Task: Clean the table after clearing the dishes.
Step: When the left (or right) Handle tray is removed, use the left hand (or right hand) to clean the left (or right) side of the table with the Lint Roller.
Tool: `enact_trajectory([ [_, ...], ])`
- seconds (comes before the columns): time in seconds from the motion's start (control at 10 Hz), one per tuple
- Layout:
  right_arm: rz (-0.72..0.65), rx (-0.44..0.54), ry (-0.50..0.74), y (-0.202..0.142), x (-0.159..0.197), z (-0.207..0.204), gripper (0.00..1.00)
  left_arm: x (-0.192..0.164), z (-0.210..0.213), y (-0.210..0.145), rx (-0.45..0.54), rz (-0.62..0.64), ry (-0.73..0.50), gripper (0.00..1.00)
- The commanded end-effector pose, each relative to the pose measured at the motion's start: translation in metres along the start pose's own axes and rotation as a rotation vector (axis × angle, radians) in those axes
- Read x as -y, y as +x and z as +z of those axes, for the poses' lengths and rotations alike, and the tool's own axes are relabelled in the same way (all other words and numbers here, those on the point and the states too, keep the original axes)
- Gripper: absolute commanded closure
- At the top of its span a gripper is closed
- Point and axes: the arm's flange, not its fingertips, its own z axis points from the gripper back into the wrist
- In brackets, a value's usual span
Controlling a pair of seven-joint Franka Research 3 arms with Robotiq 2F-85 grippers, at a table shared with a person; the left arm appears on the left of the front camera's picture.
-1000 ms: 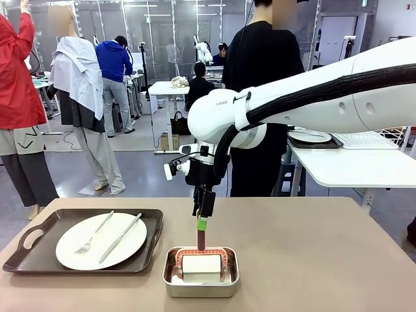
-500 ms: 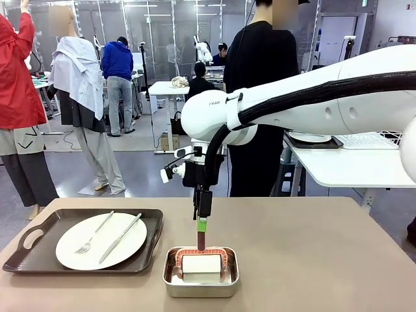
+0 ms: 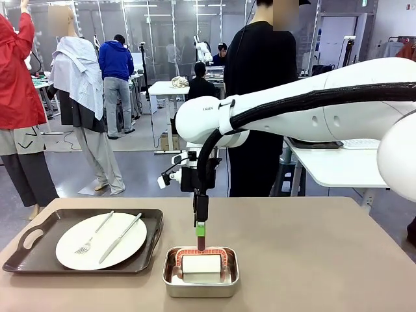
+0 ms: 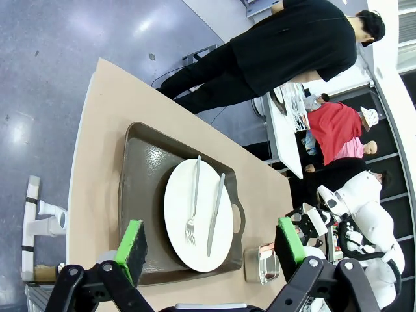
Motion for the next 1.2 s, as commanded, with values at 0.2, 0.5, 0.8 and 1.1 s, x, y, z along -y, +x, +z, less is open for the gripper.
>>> enact_trajectory([
  [0.2, -0.026, -0.077, -0.009, 0.0089, -0.0014, 0.0090, 0.42, 0.0000, 0.0032, 0.0016, 0.000, -0.003, -0.014, 0.00],
  [0.5, -0.027, -0.063, -0.020, 0.0087, -0.0002, 0.0100, 0.75, 0.0000, 0.0032, 0.0016, 0.000, -0.003, -0.014, 0.00],
  [0.8, -0.023, -0.066, -0.009, 0.0106, 0.0022, 0.0089, 1.00, 0.0000, 0.0032, 0.0016, 0.000, -0.003, -0.014, 0.00],
  [1.1, -0.032, -0.074, -0.020, 0.0110, -0.0061, 0.0119, 0.99, 0.0000, 0.0032, 0.0016, 0.000, -0.003, -0.014, 0.00],
])
